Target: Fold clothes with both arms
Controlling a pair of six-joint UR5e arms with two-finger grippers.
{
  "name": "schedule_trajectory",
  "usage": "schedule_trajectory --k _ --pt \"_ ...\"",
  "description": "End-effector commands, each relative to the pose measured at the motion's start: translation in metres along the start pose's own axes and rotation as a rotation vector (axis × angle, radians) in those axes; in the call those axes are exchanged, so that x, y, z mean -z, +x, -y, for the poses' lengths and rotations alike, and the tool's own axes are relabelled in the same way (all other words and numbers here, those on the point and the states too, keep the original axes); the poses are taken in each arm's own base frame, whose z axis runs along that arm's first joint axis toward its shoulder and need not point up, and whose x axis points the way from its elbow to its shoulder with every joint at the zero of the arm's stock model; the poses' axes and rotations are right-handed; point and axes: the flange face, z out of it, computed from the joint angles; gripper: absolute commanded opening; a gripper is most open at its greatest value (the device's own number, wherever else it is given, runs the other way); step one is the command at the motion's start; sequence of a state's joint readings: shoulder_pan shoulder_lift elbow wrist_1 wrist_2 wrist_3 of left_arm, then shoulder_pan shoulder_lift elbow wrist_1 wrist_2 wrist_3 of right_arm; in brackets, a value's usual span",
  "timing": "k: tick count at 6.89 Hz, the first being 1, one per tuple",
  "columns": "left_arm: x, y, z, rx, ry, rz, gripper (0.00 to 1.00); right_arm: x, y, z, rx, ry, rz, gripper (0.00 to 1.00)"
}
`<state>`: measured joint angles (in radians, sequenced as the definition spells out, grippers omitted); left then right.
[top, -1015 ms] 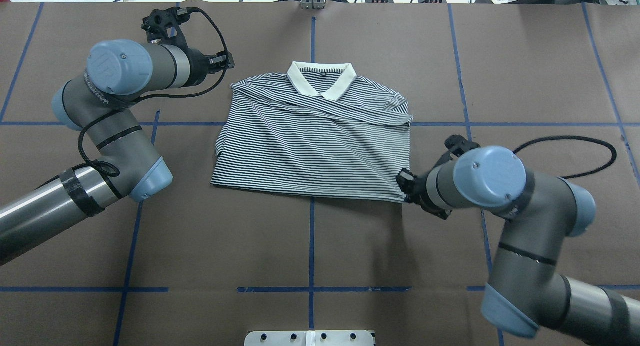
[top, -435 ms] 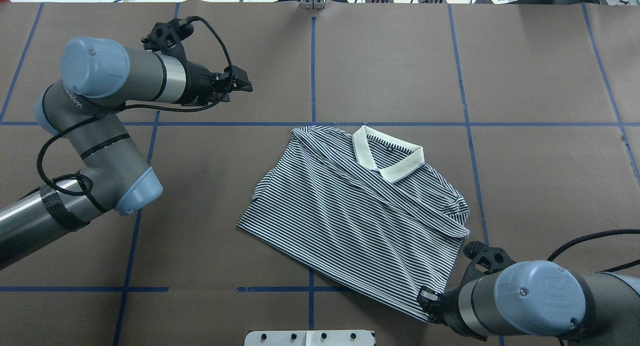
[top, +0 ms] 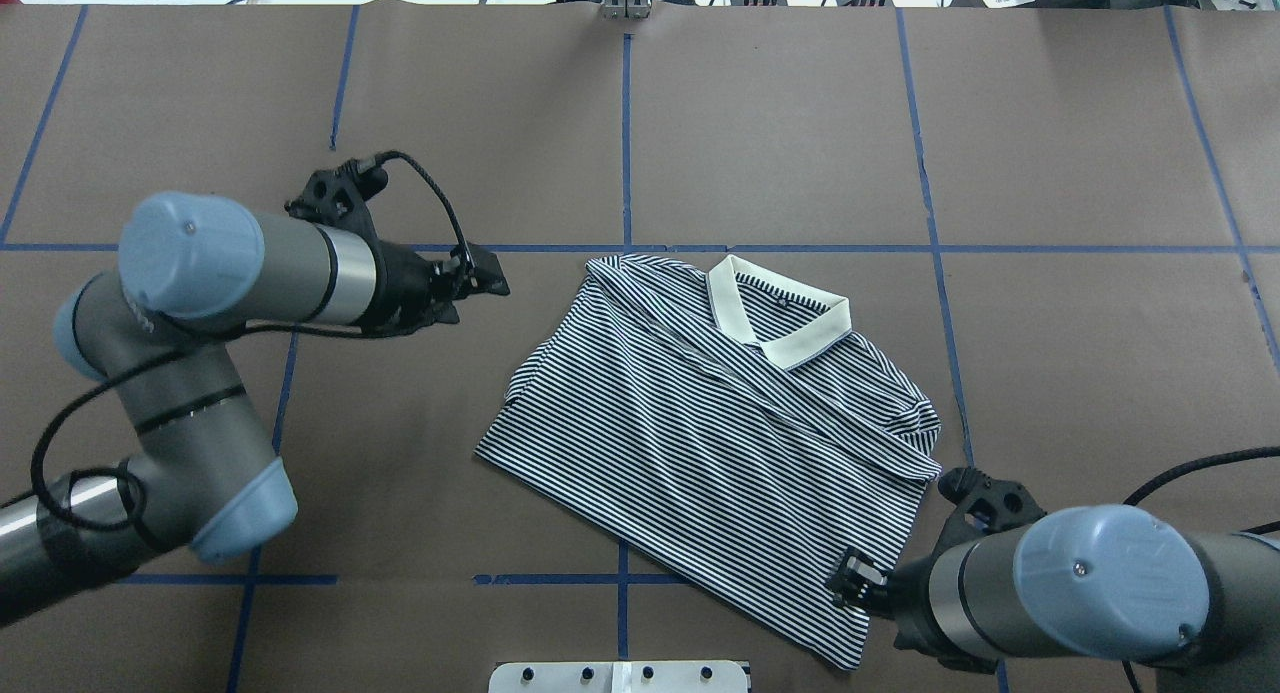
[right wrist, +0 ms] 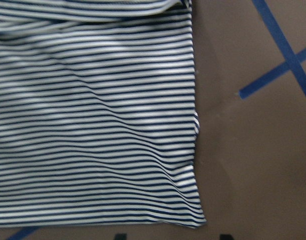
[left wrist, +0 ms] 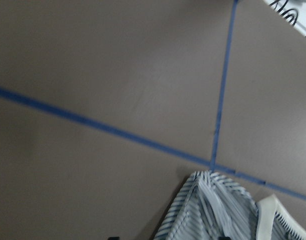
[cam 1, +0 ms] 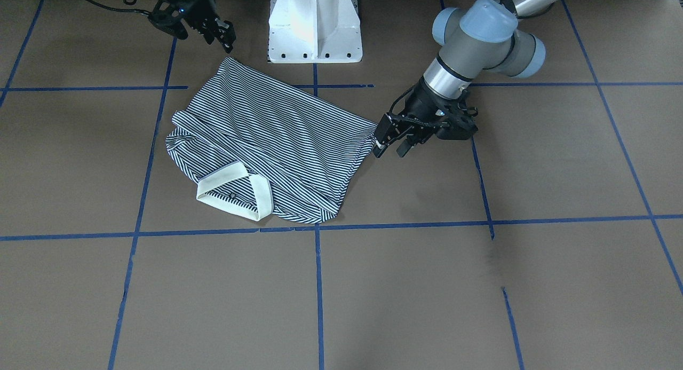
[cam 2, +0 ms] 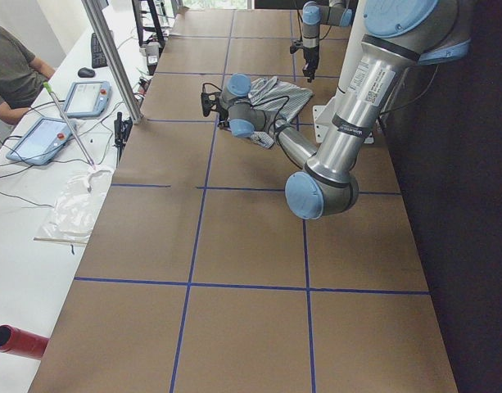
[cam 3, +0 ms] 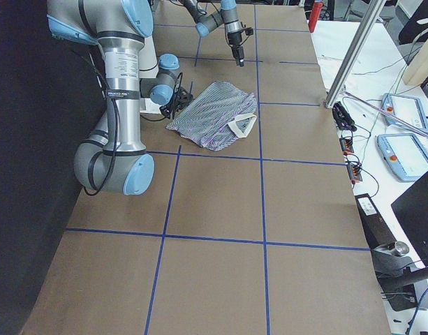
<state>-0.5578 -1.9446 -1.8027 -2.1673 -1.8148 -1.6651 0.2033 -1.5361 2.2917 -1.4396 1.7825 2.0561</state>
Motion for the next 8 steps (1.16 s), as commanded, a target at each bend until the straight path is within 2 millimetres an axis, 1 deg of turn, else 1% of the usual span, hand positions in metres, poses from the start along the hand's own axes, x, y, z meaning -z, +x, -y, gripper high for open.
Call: schedule_trajectory --k 1,2,3,4,5,6,7,8 --pt "-0.026 -0.016 -0.081 -0.008 0.021 0.168 0.73 0.007 -0.028 0.056 -0.085 0.098 0.056 1.00" --pt "-0.038 -0.015 -0.100 -0.025 0.003 0.185 0.73 0.010 -0.029 0.066 -0.098 0.114 0.061 1.00" --pt "-0.040 -0.016 -0.099 -0.031 0.020 0.186 0.71 0.001 -0.028 0.070 -0.102 0.133 0.050 1.00" --pt "-0.053 -0.025 -0.096 -0.039 0.043 0.213 0.71 0.001 -0.028 0.072 -0.103 0.146 0.053 1.00" --pt "-0.057 -0.026 -0.095 -0.039 0.046 0.219 0.70 -0.005 -0.027 0.079 -0.110 0.163 0.044 1.00" --pt "-0.058 -0.027 -0.094 -0.041 0.051 0.223 0.66 -0.009 -0.028 0.084 -0.117 0.172 0.038 1.00" --pt "-0.059 -0.029 -0.094 -0.040 0.051 0.226 0.62 -0.006 -0.029 0.088 -0.122 0.177 0.043 1.00" --pt "-0.060 -0.029 -0.098 -0.043 0.046 0.227 0.61 -0.004 -0.030 0.090 -0.125 0.178 0.048 1.00"
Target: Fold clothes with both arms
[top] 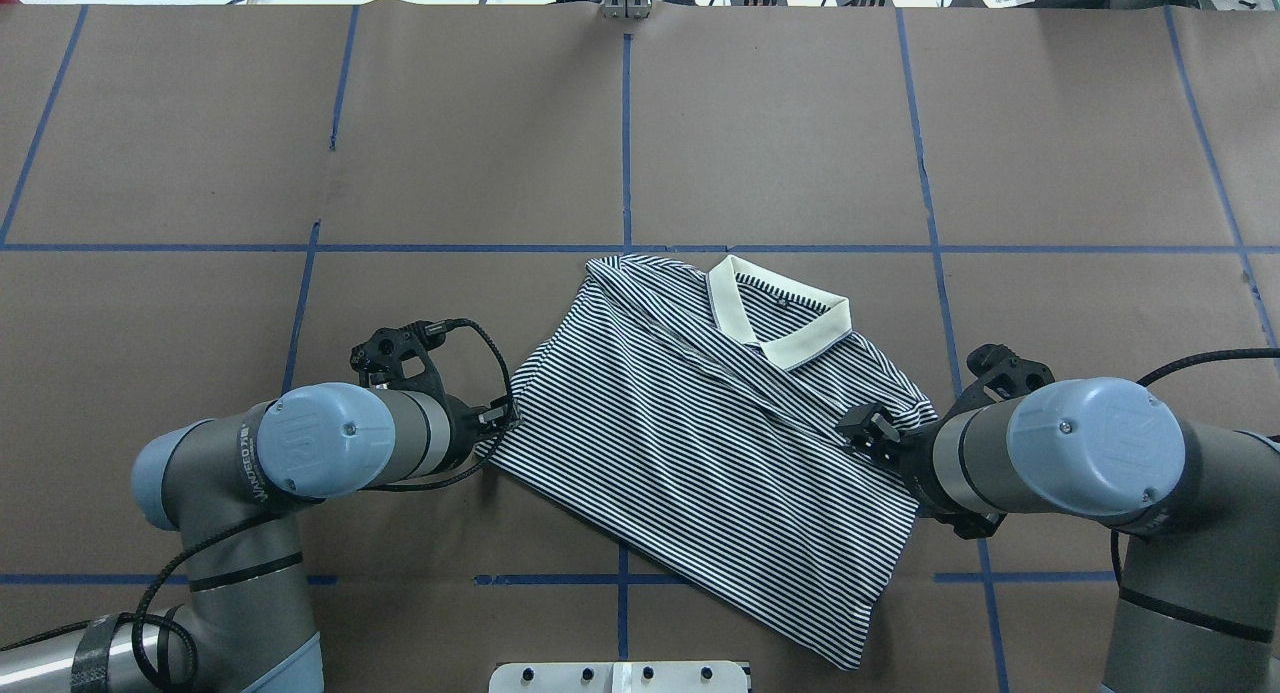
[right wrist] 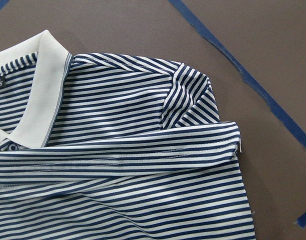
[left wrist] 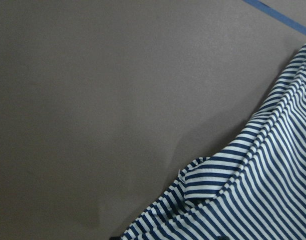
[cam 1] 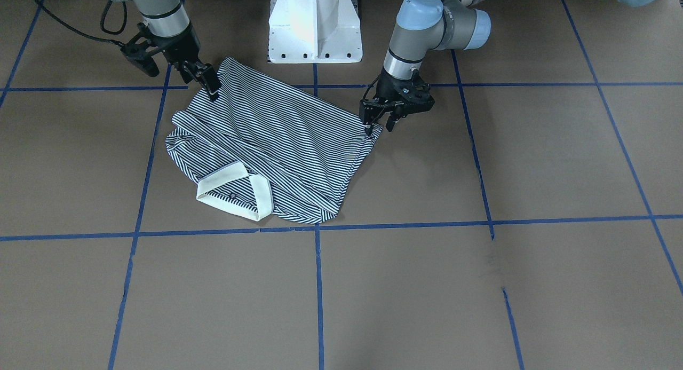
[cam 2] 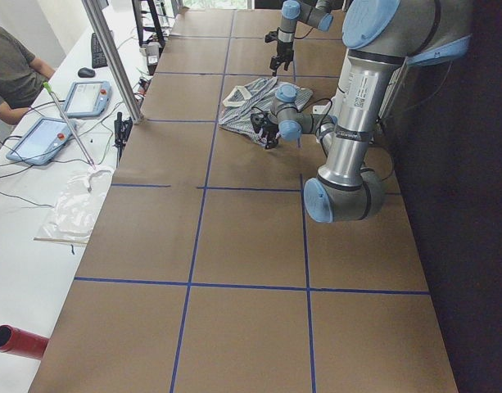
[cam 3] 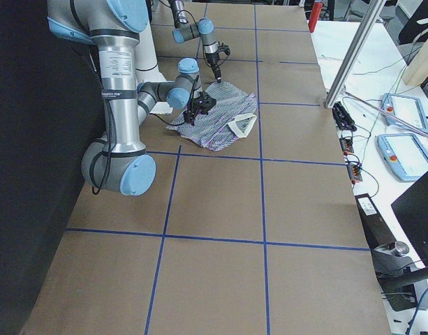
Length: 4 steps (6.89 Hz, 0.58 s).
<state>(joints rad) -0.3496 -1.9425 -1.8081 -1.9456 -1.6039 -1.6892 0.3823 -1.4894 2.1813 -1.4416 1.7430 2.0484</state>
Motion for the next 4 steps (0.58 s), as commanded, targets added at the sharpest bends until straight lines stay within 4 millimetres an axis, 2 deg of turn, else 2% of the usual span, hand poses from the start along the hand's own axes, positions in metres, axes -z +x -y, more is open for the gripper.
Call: schedule_trajectory --k 1,3,4 --pt "-0.0014 -0.0002 -0.0074 -0.005 -0.011 0.002 0.60 0.0016 -0.0020 0.0048 -0.006 0.004 0.005 1.00" --pt "-0.0037 -0.0011 -0.0130 -0.012 -0.017 0.009 0.59 0.0029 -0.0043 0.0031 -0.005 -0.001 0.009 1.00" --pt "-0.0032 -0.0009 -0.0131 -0.010 -0.017 0.009 0.53 0.0038 -0.0060 0.0018 -0.004 -0.005 0.012 1.00"
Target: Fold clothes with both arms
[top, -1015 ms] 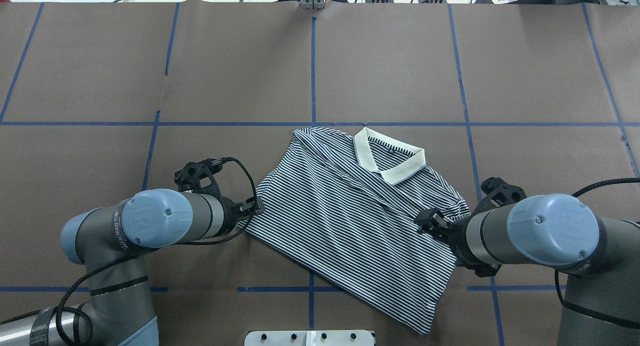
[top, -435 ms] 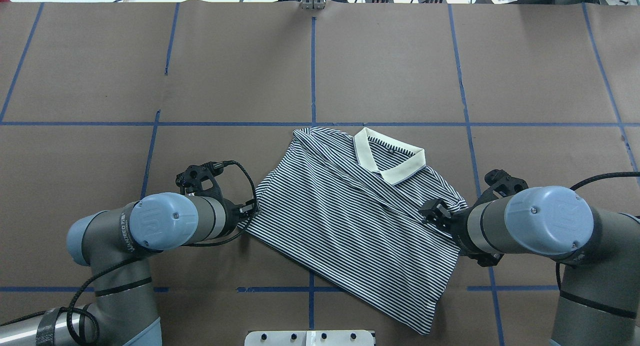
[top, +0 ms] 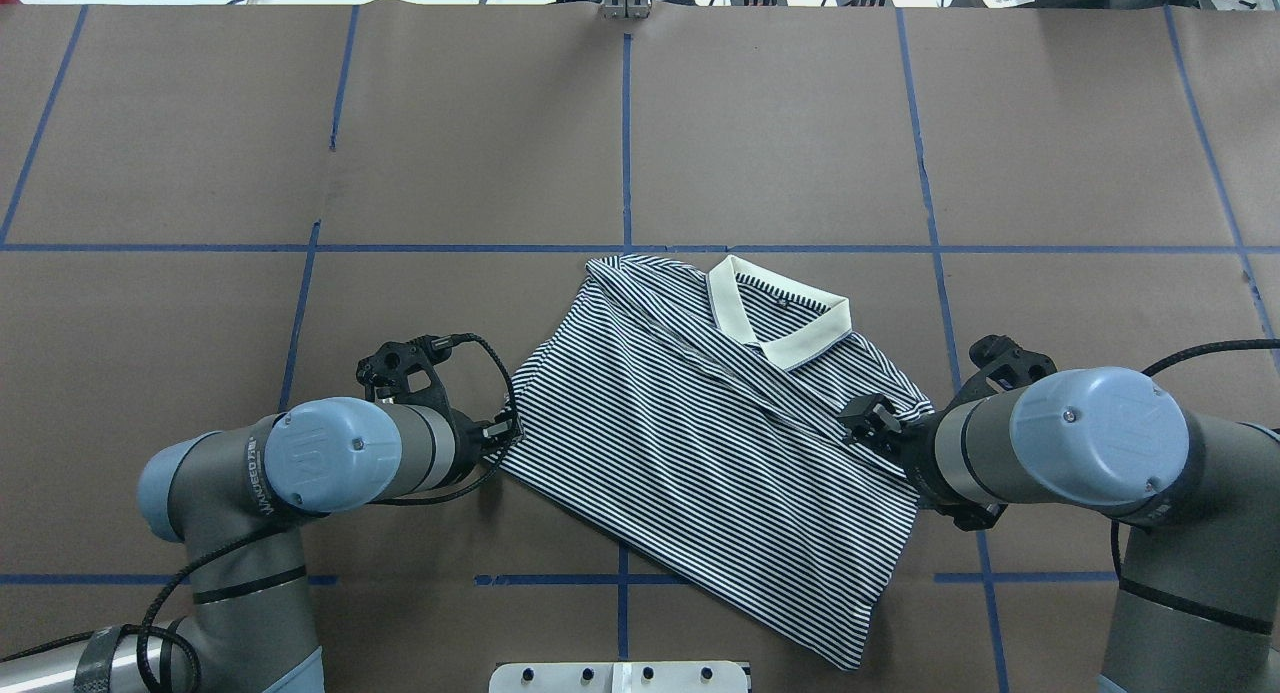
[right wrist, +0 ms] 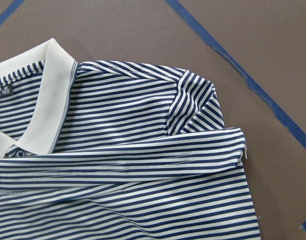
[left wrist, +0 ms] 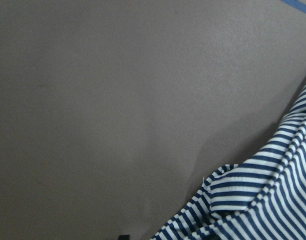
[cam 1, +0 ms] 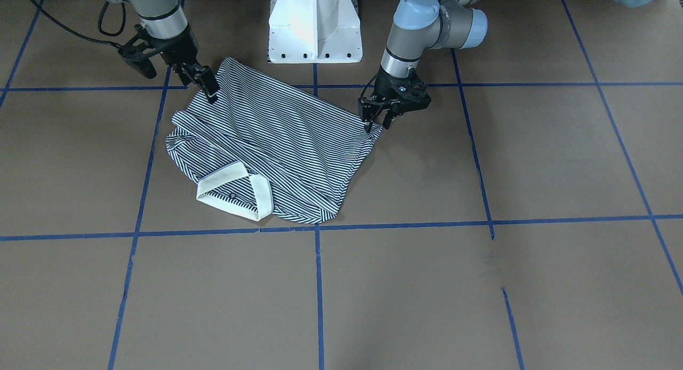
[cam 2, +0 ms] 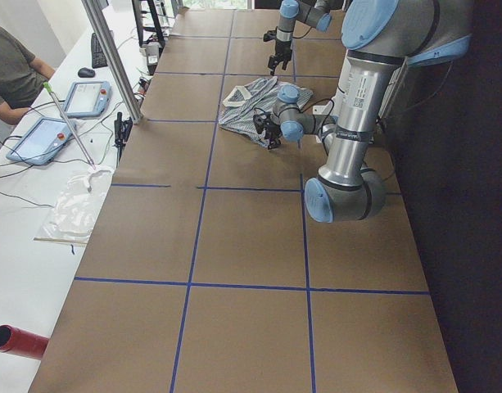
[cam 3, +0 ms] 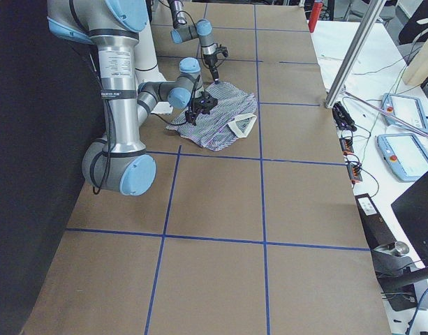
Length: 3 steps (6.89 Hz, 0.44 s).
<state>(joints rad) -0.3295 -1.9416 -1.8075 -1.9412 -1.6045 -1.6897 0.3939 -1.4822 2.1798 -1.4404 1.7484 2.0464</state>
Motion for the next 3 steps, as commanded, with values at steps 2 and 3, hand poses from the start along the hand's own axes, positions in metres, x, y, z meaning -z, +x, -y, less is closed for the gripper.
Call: schedule_trajectory --k 2,3 --pt "-0.0001 -0.0006 -0.0008 -0.001 -0.002 0.003 0.00 0.0028 -0.0023 -0.0012 -0.001 -0.007 0.006 1.00" --pt "0.0012 0.0000 0.0000 -0.002 0.000 0.010 0.00 0.0028 -0.0023 -0.0012 -0.001 -0.007 0.006 1.00"
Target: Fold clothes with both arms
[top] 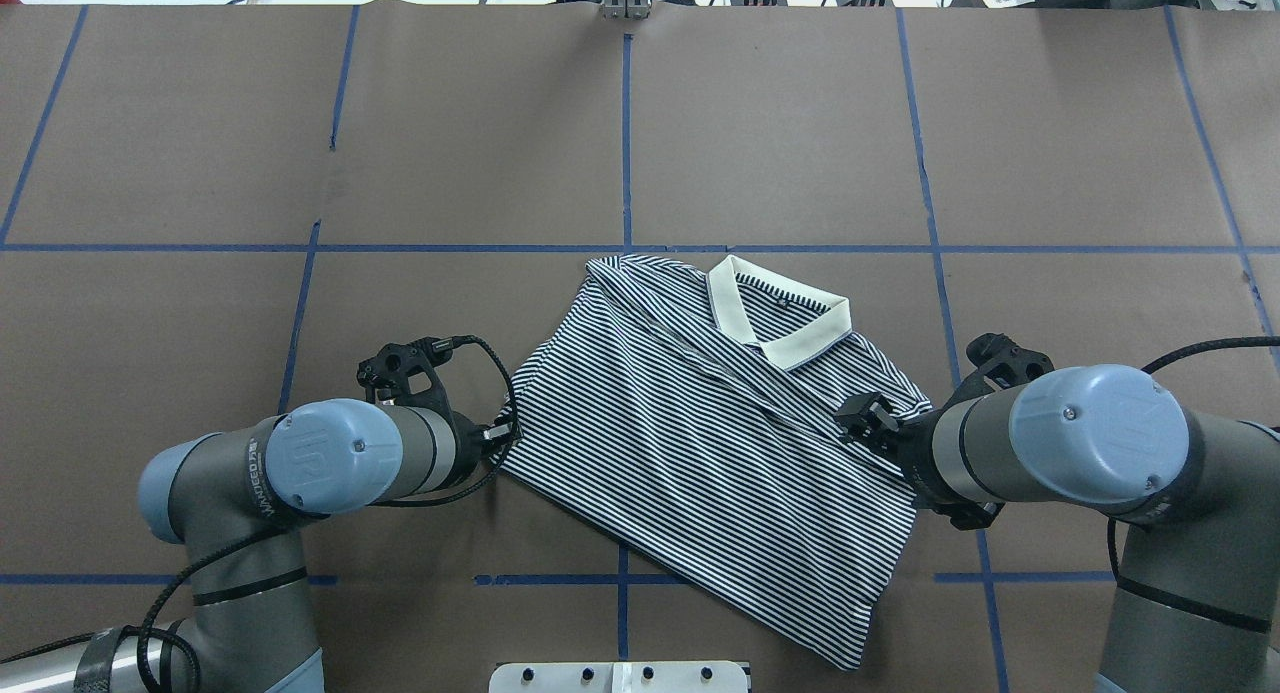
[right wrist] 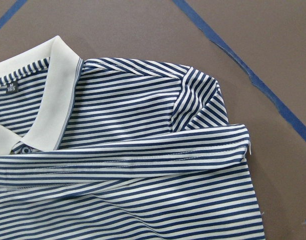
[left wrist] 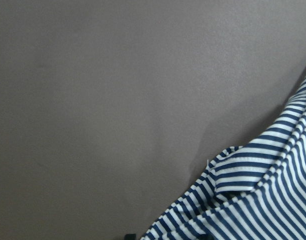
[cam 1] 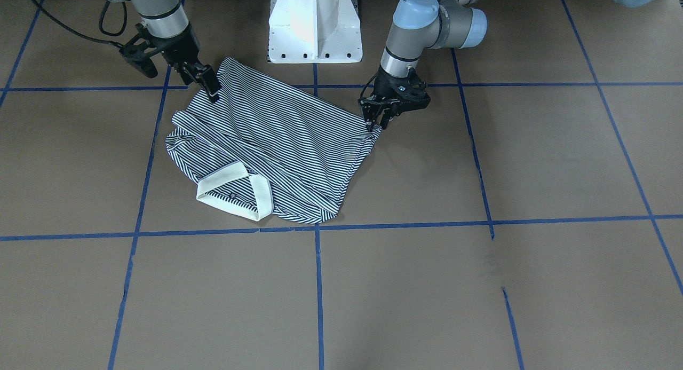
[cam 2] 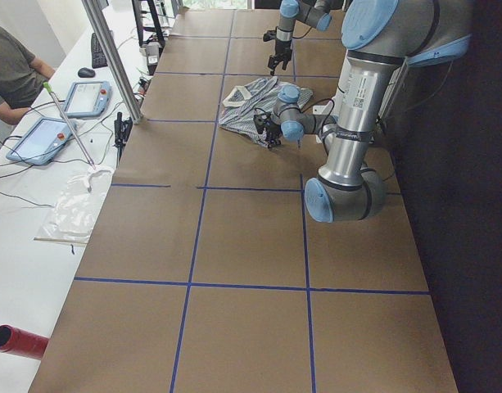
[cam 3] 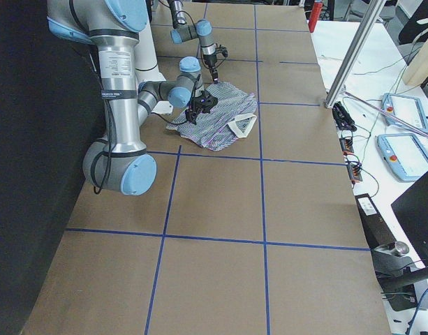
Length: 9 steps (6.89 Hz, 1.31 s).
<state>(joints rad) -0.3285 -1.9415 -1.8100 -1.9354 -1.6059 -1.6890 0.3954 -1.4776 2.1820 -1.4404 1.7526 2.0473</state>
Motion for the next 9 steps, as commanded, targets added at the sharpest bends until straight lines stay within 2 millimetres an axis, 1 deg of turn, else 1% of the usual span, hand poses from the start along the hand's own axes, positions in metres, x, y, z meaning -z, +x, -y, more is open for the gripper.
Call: schedule_trajectory --k 1,2,3,4,5,6,7,8,9 --pt "0.008 0.001 0.004 -0.016 0.007 0.027 0.00 0.000 0.000 0.000 -0.001 0.001 0.000 1.00" --pt "0.025 0.003 0.018 -0.062 0.030 0.042 0.00 0.001 0.000 0.001 -0.002 0.001 0.002 1.00" --pt "0.037 0.005 0.042 -0.128 0.062 0.032 0.00 0.003 -0.003 0.001 -0.002 -0.001 0.008 1.00" --pt "0.046 0.006 0.074 -0.212 0.106 0.031 0.00 0.005 -0.005 0.003 -0.007 0.002 0.014 1.00" --pt "0.048 0.016 0.118 -0.244 0.163 0.034 0.00 0.008 -0.007 0.009 -0.015 0.008 0.021 1.00" --pt "0.034 0.041 0.170 -0.238 0.222 0.050 0.00 0.011 -0.009 0.013 -0.021 0.012 0.031 1.00" --pt "0.020 0.052 0.234 -0.233 0.291 0.038 0.00 0.017 -0.019 0.015 -0.025 0.016 0.060 1.00" --pt "-0.007 0.055 0.284 -0.251 0.333 0.043 0.00 0.022 -0.027 0.014 -0.027 0.017 0.077 1.00" --pt "-0.030 0.070 0.327 -0.254 0.366 0.037 0.00 0.020 -0.028 0.015 -0.029 0.019 0.074 1.00"
